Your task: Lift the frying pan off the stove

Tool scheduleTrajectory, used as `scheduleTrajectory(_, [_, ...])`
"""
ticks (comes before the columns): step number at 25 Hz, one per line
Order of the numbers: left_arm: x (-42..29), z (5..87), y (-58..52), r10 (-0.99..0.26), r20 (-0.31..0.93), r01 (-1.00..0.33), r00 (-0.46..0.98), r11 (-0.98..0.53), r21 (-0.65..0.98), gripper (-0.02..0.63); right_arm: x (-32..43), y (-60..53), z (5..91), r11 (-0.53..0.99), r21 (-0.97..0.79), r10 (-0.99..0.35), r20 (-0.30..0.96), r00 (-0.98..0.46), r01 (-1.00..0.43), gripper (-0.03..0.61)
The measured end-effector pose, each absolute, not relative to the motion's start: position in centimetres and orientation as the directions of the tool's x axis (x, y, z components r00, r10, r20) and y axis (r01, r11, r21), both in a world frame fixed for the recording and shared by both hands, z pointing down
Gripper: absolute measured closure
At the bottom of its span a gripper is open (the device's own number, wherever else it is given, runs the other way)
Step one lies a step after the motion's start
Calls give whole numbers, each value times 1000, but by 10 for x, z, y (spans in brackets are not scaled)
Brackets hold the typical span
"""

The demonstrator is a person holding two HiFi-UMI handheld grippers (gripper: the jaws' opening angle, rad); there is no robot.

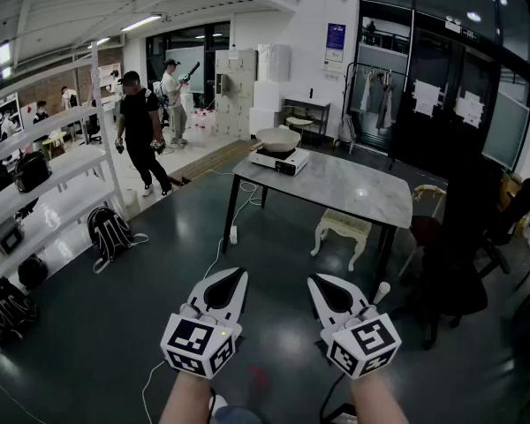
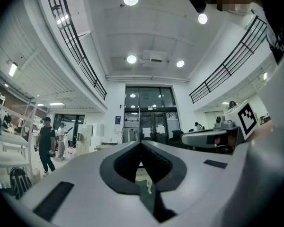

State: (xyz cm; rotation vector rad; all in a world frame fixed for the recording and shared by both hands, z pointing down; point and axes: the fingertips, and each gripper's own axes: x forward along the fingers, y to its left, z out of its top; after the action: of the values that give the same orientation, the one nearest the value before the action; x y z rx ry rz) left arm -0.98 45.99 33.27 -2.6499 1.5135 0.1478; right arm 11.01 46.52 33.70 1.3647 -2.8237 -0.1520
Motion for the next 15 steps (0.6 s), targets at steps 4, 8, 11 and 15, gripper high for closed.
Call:
scheduleTrajectory(4, [0, 327, 459, -846, -134, -856, 516, -517, -34, 603, 115, 463, 337, 635, 83, -769, -24, -638, -768, 554])
scheduleTrajectory(8, [5, 330, 446, -850, -117, -858, 513, -513, -33, 603, 121, 453, 336, 635, 65, -770, -23, -638, -770, 554])
scheduleTrajectory(11, [11, 330, 431, -846, -101, -852, 523, -522, -35, 603, 124, 442, 336, 631, 99, -772, -20, -635, -770, 554])
scheduleTrajectory(15, [14, 333, 405, -835, -84, -839, 544, -544, -19, 603, 125, 420, 331, 613, 155, -781, -33, -624, -775, 554])
